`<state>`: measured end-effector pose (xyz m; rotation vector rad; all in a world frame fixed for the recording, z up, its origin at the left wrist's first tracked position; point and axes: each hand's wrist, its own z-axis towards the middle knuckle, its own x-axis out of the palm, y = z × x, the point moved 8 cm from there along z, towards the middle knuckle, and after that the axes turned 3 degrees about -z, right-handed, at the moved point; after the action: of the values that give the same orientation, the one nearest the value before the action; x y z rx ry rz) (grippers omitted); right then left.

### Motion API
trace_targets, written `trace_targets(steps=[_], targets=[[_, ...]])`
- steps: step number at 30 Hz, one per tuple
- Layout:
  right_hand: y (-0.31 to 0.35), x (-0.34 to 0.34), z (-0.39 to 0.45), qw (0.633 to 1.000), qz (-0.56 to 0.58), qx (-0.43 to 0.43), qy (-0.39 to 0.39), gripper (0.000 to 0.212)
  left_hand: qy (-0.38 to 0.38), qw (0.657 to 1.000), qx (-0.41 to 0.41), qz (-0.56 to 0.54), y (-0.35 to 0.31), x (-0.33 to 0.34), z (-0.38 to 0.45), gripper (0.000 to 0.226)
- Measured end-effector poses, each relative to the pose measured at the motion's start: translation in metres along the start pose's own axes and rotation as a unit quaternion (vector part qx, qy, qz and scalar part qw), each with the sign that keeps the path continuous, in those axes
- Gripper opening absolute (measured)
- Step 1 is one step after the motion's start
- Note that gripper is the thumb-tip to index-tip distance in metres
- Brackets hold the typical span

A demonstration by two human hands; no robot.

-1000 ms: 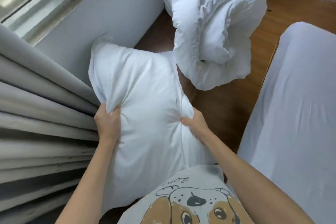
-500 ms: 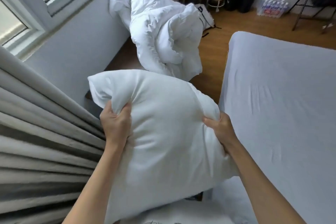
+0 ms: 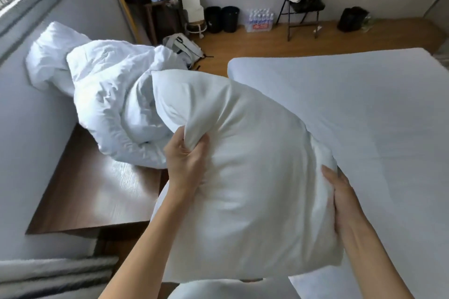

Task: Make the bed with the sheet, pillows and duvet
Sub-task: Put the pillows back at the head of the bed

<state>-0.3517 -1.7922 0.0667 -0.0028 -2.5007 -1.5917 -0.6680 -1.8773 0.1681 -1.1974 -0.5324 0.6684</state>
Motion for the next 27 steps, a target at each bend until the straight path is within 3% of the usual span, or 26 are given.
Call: trace_targets(steps=[6,8,10,12,15,17,21,27], targets=[[-0.016,0.028,0.052,0.996,0.047,0.042,-0.059,0.048,0.096,0.995,-0.001,-0.008,0.037,0.035,0.076,0.017],[-0.008,0.035,0.072,0.993,0.056,0.006,-0.108,0.054,0.125,0.992,-0.01,-0.011,0.056,0.045,0.1,0.019],[0.006,0.037,0.094,0.983,0.057,-0.041,-0.169,0.046,0.15,0.988,-0.029,-0.011,0.077,0.058,0.125,0.021],[0.019,0.048,0.123,0.986,0.049,-0.037,-0.155,0.038,0.171,0.984,-0.049,-0.011,0.097,0.073,0.15,0.022],[0.028,0.06,0.184,0.992,0.0,0.026,-0.12,0.075,0.199,0.976,-0.086,-0.014,0.131,0.104,0.196,0.023],[0.039,0.059,0.228,0.991,-0.023,0.008,-0.13,0.08,0.207,0.973,-0.103,-0.01,0.157,0.133,0.231,0.029],[0.079,0.073,0.326,0.986,-0.079,-0.054,-0.137,0.079,0.219,0.968,-0.125,0.013,0.202,0.206,0.318,0.018],[0.17,0.086,0.457,0.977,-0.099,-0.07,-0.176,0.068,0.256,0.96,-0.118,0.002,0.22,0.313,0.464,0.016]])
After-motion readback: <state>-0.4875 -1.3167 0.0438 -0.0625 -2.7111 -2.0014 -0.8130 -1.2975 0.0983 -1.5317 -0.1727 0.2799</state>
